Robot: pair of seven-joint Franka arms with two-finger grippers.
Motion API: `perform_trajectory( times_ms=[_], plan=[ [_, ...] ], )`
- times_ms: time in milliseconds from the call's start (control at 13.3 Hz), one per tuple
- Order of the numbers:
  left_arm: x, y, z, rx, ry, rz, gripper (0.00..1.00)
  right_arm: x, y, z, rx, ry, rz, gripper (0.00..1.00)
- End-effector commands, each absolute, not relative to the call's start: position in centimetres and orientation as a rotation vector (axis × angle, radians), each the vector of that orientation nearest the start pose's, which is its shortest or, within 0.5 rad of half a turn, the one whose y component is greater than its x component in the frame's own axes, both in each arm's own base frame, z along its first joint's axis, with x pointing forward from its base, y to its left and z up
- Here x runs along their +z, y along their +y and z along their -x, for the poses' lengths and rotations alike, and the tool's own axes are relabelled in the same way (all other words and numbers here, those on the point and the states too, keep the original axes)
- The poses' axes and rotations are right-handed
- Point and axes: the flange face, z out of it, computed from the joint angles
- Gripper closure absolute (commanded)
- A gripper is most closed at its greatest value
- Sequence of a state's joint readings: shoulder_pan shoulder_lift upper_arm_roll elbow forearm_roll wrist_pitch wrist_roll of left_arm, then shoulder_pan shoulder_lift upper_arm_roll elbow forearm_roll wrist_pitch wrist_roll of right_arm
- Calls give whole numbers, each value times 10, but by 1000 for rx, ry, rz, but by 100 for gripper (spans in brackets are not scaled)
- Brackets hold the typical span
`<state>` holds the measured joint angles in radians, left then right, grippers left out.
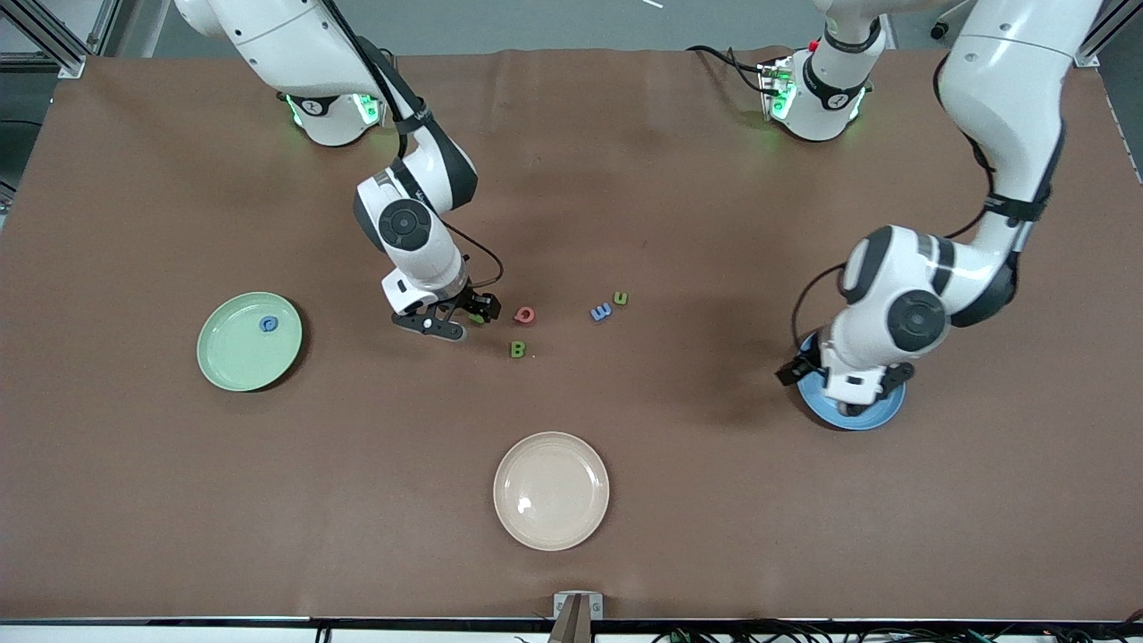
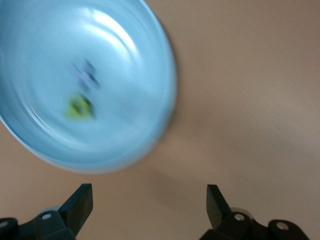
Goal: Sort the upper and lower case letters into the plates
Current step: 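Drop the g into the blue plate while the right gripper grasps the green Z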
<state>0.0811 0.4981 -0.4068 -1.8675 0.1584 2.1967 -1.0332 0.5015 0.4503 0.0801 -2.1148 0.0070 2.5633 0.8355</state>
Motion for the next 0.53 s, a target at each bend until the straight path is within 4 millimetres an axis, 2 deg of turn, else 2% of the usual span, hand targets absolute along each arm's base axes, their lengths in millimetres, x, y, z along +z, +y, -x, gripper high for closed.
perform_trajectory(
  times_ms=[0, 151, 302, 453],
  plan=[
    [262, -249, -576, 220, -1112, 2950, 0, 196, 324, -485, 32, 440, 3081, 21],
    [250, -293, -558, 233, -1186, 2930, 0, 194, 327, -485, 37, 433, 3083, 27],
    [236, -333, -538, 232, -1271, 2904, 0, 187, 336, -482, 46, 481, 3080, 29],
    [225, -361, -521, 239, -1322, 2888, 0, 181, 345, -481, 49, 506, 3079, 30]
  ],
)
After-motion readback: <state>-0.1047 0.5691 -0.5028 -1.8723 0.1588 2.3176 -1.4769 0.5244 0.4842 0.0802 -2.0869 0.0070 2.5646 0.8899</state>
